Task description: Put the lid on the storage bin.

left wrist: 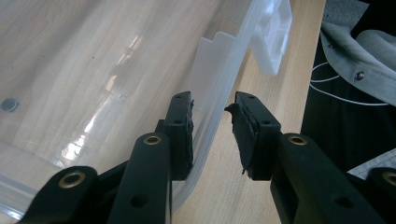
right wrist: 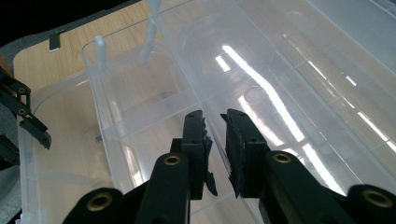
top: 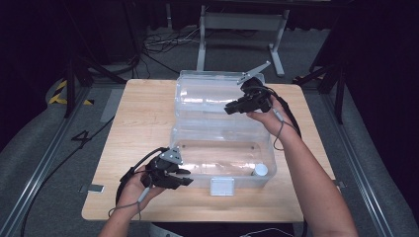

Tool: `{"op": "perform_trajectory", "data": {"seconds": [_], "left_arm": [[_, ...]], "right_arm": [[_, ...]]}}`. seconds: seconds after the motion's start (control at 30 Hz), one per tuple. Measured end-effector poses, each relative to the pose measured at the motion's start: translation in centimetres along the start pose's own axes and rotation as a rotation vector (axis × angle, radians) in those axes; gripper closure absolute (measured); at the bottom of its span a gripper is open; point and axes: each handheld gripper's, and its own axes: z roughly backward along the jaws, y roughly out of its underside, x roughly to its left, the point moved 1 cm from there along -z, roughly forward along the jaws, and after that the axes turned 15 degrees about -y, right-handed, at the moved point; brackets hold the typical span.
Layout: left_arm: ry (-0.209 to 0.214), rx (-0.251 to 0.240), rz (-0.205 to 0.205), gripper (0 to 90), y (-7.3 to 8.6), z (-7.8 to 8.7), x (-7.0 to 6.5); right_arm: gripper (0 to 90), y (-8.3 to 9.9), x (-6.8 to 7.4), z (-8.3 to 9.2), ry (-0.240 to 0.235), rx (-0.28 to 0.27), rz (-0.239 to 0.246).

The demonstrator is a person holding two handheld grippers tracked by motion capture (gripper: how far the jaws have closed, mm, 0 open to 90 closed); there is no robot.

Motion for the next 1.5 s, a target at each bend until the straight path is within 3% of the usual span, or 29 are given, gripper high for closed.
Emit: {"op": "perform_trajectory", "data": {"seconds": [0.37, 0.53, 1.5], "left_arm": [[-0.035, 0.019, 0.016, 72.2, 0.0, -0.1, -0.2], [-0.05, 0.032, 0.015, 72.3, -0.1, -0.2, -0.3], [-0.066, 0.048, 0.005, 72.4, -0.3, -0.4, -0.5]], "right_arm": [[78.3, 0.0, 0.0, 0.0, -0.004, -0.001, -0.003], [78.4, 0.0, 0.1, 0.1, -0.014, -0.003, -0.027], [80.4, 0.0, 2.4, 0.4, -0.006, 0.036, 0.028]]}}
